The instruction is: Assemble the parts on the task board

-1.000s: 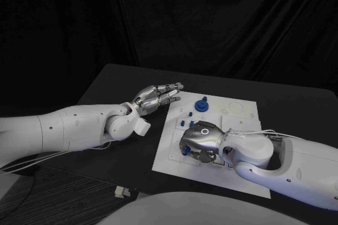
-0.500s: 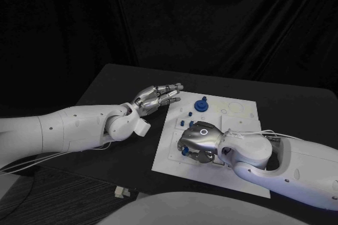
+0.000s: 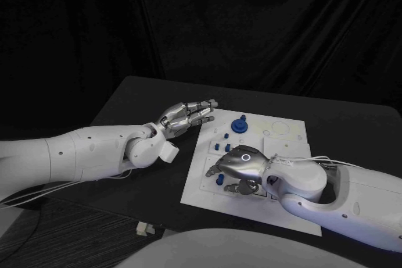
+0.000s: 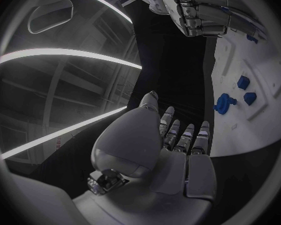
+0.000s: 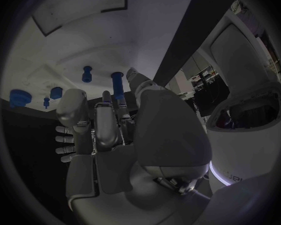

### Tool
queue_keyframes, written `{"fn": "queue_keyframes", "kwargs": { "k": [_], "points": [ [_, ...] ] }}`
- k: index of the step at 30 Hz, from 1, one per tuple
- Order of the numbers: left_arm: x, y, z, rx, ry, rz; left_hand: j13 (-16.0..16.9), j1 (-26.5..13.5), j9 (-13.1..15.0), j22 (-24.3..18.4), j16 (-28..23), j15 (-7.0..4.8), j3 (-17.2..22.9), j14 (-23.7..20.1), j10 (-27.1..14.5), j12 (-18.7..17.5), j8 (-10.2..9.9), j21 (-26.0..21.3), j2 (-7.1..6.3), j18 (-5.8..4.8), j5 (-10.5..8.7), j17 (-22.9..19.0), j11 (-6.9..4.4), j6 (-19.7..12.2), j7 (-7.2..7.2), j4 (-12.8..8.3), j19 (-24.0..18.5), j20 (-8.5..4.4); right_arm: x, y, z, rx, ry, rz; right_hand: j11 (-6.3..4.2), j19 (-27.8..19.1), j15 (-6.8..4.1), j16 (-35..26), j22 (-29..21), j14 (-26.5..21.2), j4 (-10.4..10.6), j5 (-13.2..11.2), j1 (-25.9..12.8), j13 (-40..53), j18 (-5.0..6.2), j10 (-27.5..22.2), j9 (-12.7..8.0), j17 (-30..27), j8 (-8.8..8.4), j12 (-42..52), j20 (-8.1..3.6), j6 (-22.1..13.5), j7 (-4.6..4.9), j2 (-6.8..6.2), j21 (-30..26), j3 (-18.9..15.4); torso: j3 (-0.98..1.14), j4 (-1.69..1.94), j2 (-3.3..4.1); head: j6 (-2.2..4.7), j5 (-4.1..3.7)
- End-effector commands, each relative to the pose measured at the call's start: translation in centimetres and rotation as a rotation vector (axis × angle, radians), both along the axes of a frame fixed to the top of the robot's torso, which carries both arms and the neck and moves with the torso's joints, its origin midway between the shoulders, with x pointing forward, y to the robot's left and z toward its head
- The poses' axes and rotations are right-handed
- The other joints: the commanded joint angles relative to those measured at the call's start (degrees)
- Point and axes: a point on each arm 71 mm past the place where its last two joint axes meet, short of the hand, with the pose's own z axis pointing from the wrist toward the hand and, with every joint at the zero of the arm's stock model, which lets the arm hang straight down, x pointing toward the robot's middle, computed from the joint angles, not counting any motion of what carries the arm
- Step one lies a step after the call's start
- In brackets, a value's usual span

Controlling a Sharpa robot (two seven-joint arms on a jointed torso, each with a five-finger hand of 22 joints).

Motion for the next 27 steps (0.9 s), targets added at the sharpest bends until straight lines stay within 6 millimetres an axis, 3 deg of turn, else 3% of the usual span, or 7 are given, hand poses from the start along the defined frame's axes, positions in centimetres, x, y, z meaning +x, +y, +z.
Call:
{"fn": "queue_keyframes", "kwargs": {
  "k": [1, 2, 8, 16, 20, 25, 27],
  "points": [
    [-0.1, -0.1, 0.0, -0.016, -0.005, -0.007, 0.05, 0.68, 0.03, -0.09, 0.14, 0.28, 0.04, -0.04, -0.08, 0.08, 0.24, -0.19, 0.1, -1.08, 0.21, 0.02, 0.48, 0.11, -0.12, -0.34, -0.13, -0.02, 0.0, -0.4, 0.1, -0.001, -0.006, -0.035, 0.0, -0.14, -0.03, -0.32, 7.0, -0.23, 3.32, -0.39, 1.67, -0.51, 0.52, -1.07, -1.1, -0.27, -0.05, 0.01, -0.09, -1.86, -0.6, -0.49, -0.72, -4.76, 0.0, 0.02, -0.05, 0.0, 0.06],
    [-0.1, -0.1, 0.0, -0.016, -0.005, -0.007, 0.05, 0.68, 0.03, -0.09, 0.14, 0.28, 0.04, -0.04, -0.08, 0.08, 0.24, -0.19, 0.1, -1.08, 0.21, 0.02, 0.48, 0.11, -0.12, -0.34, -0.13, -0.02, -0.1, -0.5, 0.1, 0.003, -0.008, -0.039, -0.07, -0.09, -0.06, -0.4, 7.0, -0.23, 6.17, -0.33, 1.77, -0.98, 0.53, -2.29, -2.02, -0.36, -0.53, -0.39, -0.13, -4.87, -1.03, -1.59, -0.96, -8.25, -0.01, 0.01, -0.05, 0.0, 0.08],
    [-0.2, 0.0, -0.1, -0.018, -0.008, -0.002, 0.03, 0.66, 0.02, -0.16, 0.06, 0.26, 0.0, -0.13, -0.17, -0.06, 0.24, -0.2, 0.05, -1.1, 0.18, -0.01, 0.48, 0.05, -0.13, -0.34, -0.15, -0.03, 0.1, -1.8, 1.4, 0.07, -0.047, -0.064, -0.09, -0.8, -0.08, -1.02, 6.62, -0.71, 6.69, -0.16, -3.38, -2.45, 0.79, -6.51, -4.67, -1.17, -1.8, -2.14, -0.24, -17.21, -3.63, -4.46, -2.87, -20.97, -0.01, 0.0, -0.12, 0.0, 0.04],
    [-0.4, 0.5, 0.2, -0.025, -0.033, 0.025, 0.06, -0.11, 0.08, -0.18, -0.1, -0.22, -0.7, -0.39, -0.2, 0.01, 0.54, -0.21, -0.39, -1.09, -0.28, -0.04, 0.33, 0.53, -0.27, 0.28, -0.09, -0.11, 1.9, -4.9, 6.0, 0.288, -0.139, -0.113, -0.59, -0.5, -0.26, -0.64, 6.8, -0.43, 6.77, 0.03, -10.86, -3.32, 0.74, -9.61, -5.51, -0.71, -1.89, -3.39, -0.31, -21.02, -5.82, -4.97, -2.55, -27.6, -0.02, 0.0, -0.35, 0.0, -0.89],
    [-0.5, 0.6, 0.4, -0.03, -0.056, 0.046, 0.09, -1.0, 0.1, -0.26, -0.21, -0.95, -1.45, -0.59, -0.06, 0.3, 0.86, -0.2, -0.64, -0.71, -1.57, -0.08, 0.09, 0.97, -0.52, 1.63, -0.05, -0.25, 2.9, -7.2, 8.3, 0.408, -0.112, -0.17, -0.62, -4.87, -0.14, -6.68, 4.15, -4.36, 6.96, 0.23, -14.17, -3.3, 2.56, -9.7, -5.36, -9.71, -1.56, -3.34, -0.26, -19.69, -5.58, -4.86, -12.72, -27.59, -0.04, -0.02, -0.59, 0.0, -1.17],
    [-0.6, 0.6, 0.7, -0.038, -0.092, 0.074, 0.14, -2.85, 0.12, -1.09, -0.65, -3.16, -2.78, -1.21, 0.29, 0.92, 1.36, -0.42, -0.71, 1.11, -4.77, -0.2, -0.13, 1.58, -0.82, 3.07, -0.57, -1.16, 4.5, -11.3, 10.2, 0.63, -0.017, -0.274, 0.53, -18.43, 1.69, -28.54, -3.97, -20.91, 6.66, 3.44, -19.53, -3.0, 4.62, -7.82, -4.4, -30.43, 0.23, -1.58, 1.22, -10.93, -2.07, -3.7, -34.68, -26.7, -0.09, -0.07, -0.91, 0.0, -1.27],
    [-0.7, 0.6, 0.8, -0.042, -0.103, 0.08, 0.14, -4.04, 0.14, -1.6, -0.88, -3.99, -3.33, -1.5, 0.31, 0.97, 1.48, -0.56, -0.45, 1.72, -6.3, -0.25, 0.05, 1.73, -0.7, 3.16, -0.91, -1.5, 5.2, -12.9, 10.4, 0.724, 0.05, -0.327, 0.81, -20.09, 2.49, -32.4, -5.73, -23.72, 6.76, 3.1, -21.03, -2.85, 4.41, -6.88, -4.04, -32.21, 0.97, -0.86, 1.85, -7.96, -1.31, 1.08, -37.2, -27.48, -0.11, -0.07, -1.13, 0.0, -1.25]
  ]
}}
